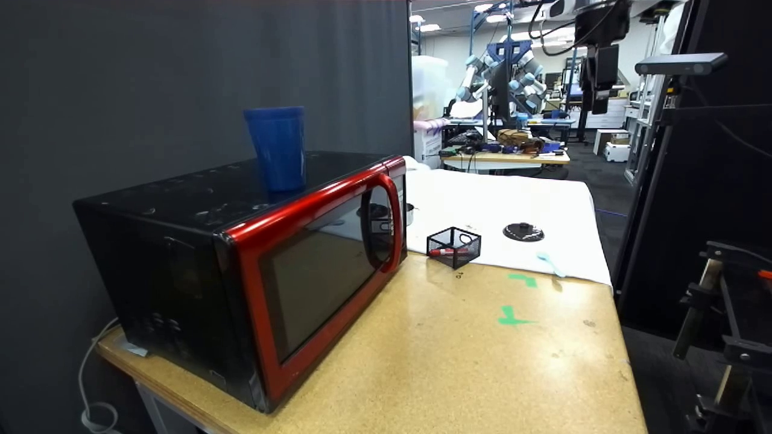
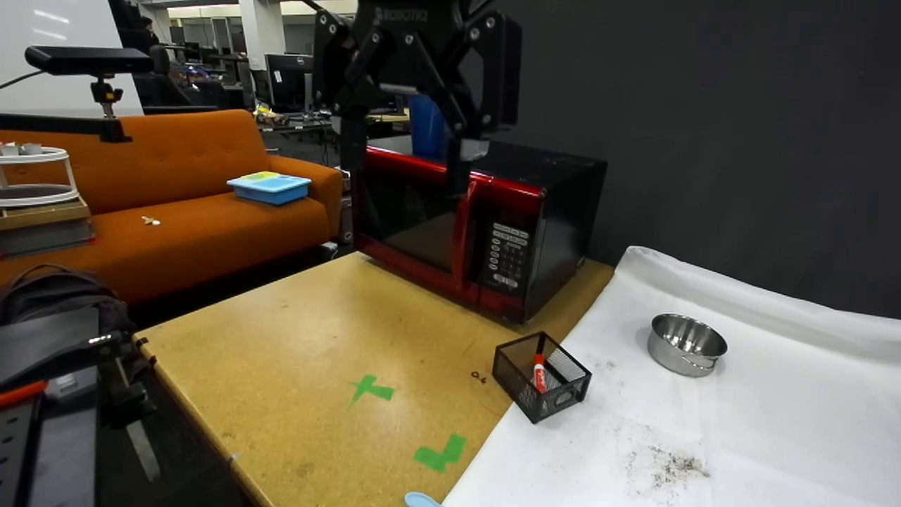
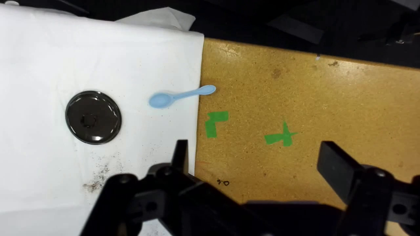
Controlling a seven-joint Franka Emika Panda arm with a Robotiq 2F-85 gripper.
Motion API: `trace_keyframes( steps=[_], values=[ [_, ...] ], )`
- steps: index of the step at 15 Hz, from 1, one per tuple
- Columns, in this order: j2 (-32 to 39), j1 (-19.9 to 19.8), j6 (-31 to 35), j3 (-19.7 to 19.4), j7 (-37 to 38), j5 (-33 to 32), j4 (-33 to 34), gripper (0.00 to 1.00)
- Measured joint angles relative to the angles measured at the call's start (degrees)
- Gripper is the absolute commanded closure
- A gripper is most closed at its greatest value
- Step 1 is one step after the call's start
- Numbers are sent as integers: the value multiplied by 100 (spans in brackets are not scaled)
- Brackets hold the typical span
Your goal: Remove the red marker from the black box
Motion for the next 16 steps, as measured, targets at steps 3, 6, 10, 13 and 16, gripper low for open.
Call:
trace_keyframes(
  steps=[3,6,10,13,16],
  values=[
    [345,5,8,21,-235,96,221,0],
    [341,5,6,21,-258,96,240,0],
    [452,-2,27,70,-288,138,248,0],
    [1302,0,528,256,-613,523,526,0],
    [2634,-87,1262,577,-1067,1095,1314,0]
  ],
)
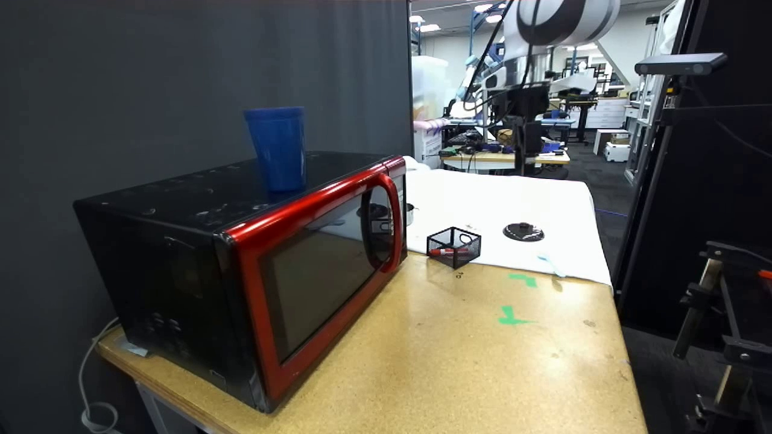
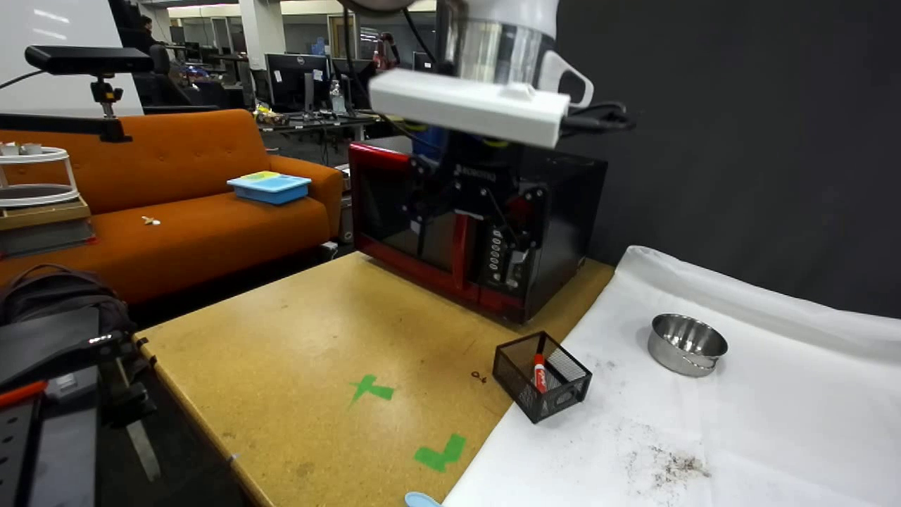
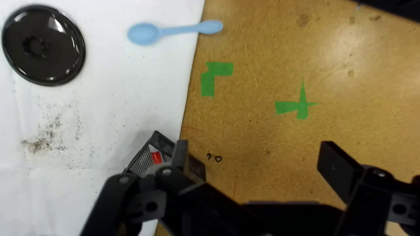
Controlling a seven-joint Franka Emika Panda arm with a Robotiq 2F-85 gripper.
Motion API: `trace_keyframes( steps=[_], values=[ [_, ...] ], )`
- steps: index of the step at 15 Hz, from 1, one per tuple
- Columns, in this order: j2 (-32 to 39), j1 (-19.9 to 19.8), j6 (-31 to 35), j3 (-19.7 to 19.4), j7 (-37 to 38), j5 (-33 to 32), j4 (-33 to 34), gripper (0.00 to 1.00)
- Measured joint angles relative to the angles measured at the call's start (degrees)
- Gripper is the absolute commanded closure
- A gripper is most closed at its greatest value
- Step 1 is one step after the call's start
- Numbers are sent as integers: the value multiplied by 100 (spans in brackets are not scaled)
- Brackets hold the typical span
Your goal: Remove the red marker from the black box
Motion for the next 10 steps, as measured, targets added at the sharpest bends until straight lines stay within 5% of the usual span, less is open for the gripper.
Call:
trace_keyframes(
  steps=[10],
  values=[
    [2972,-1048,320,1005,-681,153,2646,0]
  ],
)
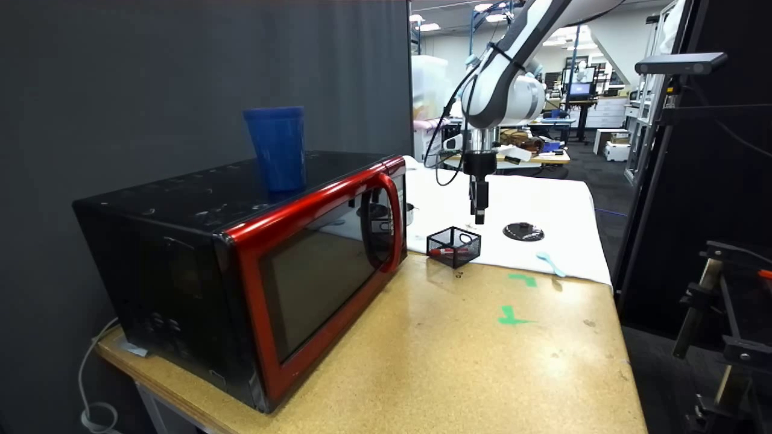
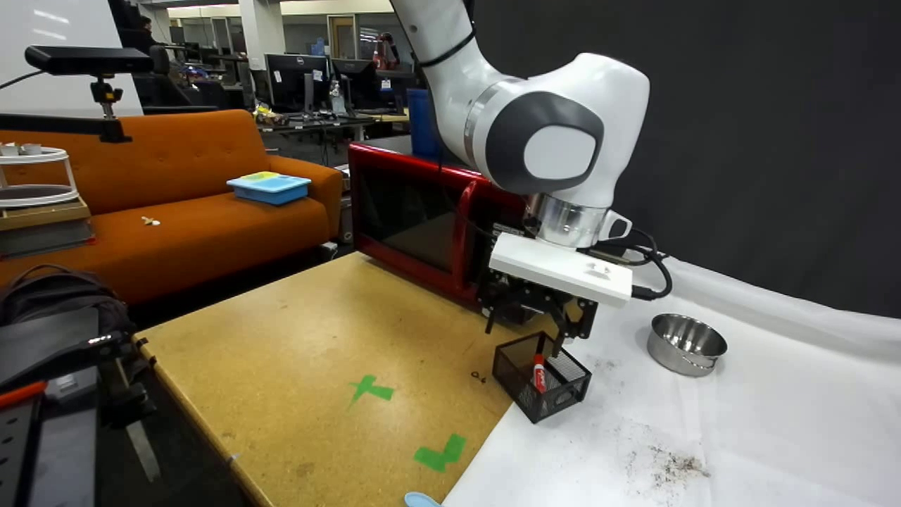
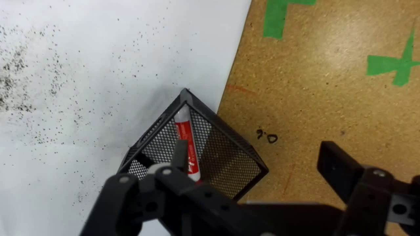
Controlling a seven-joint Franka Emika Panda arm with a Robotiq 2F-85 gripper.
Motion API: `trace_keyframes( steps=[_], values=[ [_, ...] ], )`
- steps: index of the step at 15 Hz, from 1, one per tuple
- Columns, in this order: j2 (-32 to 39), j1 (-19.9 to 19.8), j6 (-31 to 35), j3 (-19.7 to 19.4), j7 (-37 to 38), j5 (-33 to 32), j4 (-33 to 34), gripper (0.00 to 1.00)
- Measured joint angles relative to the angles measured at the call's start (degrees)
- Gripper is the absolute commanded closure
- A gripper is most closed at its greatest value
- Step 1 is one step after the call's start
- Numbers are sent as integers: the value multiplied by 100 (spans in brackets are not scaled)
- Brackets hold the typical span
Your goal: Remove the red marker from the black box
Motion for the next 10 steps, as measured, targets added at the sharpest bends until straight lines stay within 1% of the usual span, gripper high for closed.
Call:
trace_keyframes(
  steps=[3,4,5,10],
  values=[
    [406,-199,68,308,-305,1,483,0],
    [510,-239,76,396,-388,1,621,25],
    [610,-264,77,459,-468,1,749,26],
    [1081,-304,70,565,-737,0,1308,61]
  ],
)
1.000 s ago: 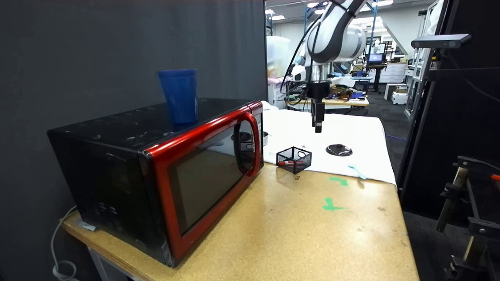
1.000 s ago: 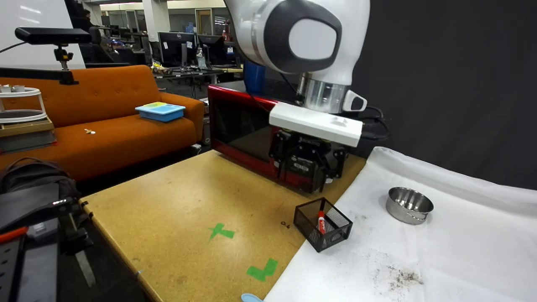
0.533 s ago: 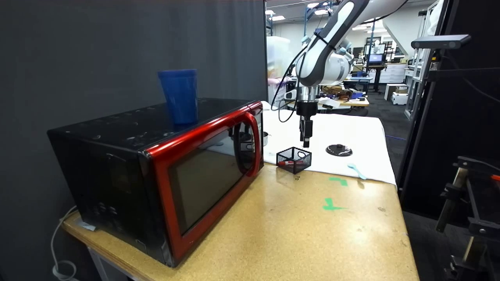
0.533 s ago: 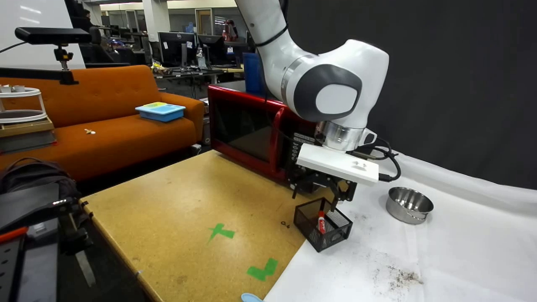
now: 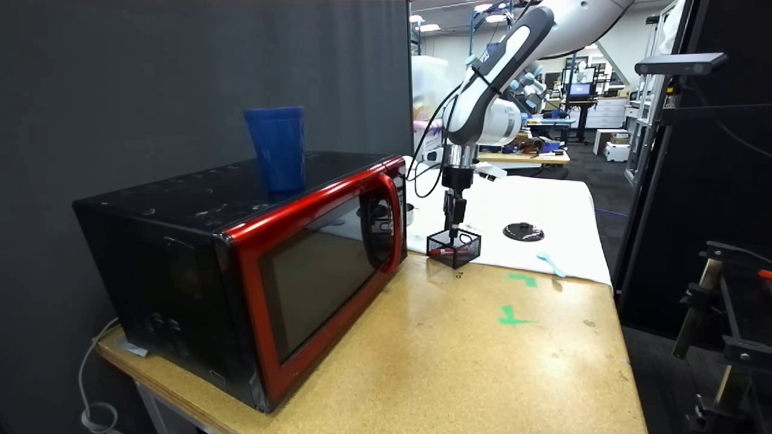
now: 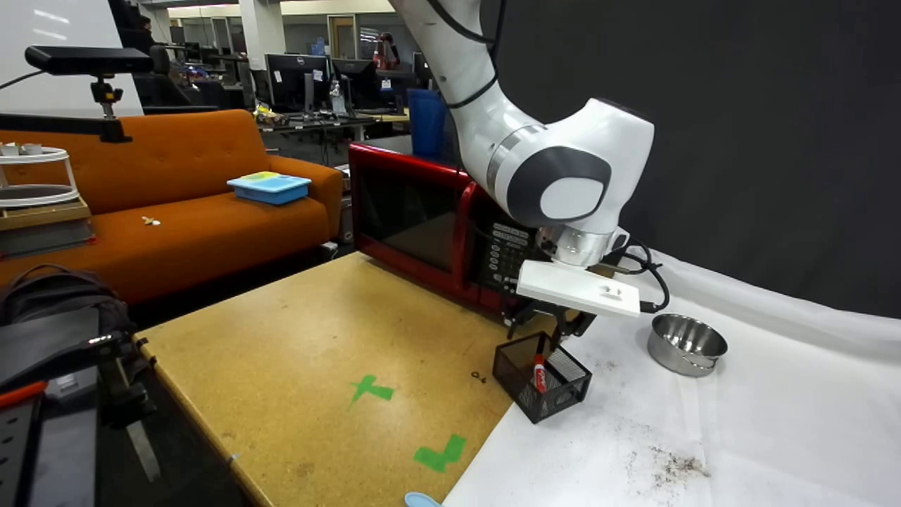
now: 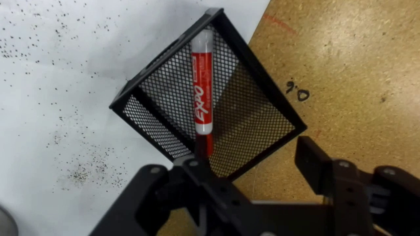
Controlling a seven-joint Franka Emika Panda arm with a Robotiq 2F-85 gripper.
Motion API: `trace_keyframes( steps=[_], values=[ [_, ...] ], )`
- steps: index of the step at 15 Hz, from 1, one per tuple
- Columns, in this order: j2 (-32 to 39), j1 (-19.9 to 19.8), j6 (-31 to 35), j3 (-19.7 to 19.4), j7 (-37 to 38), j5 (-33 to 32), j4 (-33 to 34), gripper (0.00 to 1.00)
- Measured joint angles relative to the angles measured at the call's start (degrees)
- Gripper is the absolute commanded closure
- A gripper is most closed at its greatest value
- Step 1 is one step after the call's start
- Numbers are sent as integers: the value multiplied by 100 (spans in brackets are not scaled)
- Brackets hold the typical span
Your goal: Remove the red marker from the black box
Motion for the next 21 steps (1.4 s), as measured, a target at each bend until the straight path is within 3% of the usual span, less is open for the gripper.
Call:
trace_keyframes(
  steps=[4,5,10,12,13,15,17,21],
  values=[
    [320,1,-67,0,-24,-23,412,91],
    [392,2,-104,-2,-24,-30,503,80],
    [766,0,-356,-83,-24,-46,881,65],
    [920,-5,-440,-137,-24,-46,1008,71],
    [974,-9,-480,-155,-24,-46,1073,68],
    [1110,-11,-607,-184,-23,-46,1213,92],
    [1230,-9,-683,-187,-23,-47,1370,99],
    [1316,11,-853,-185,-18,-47,1583,95]
  ],
)
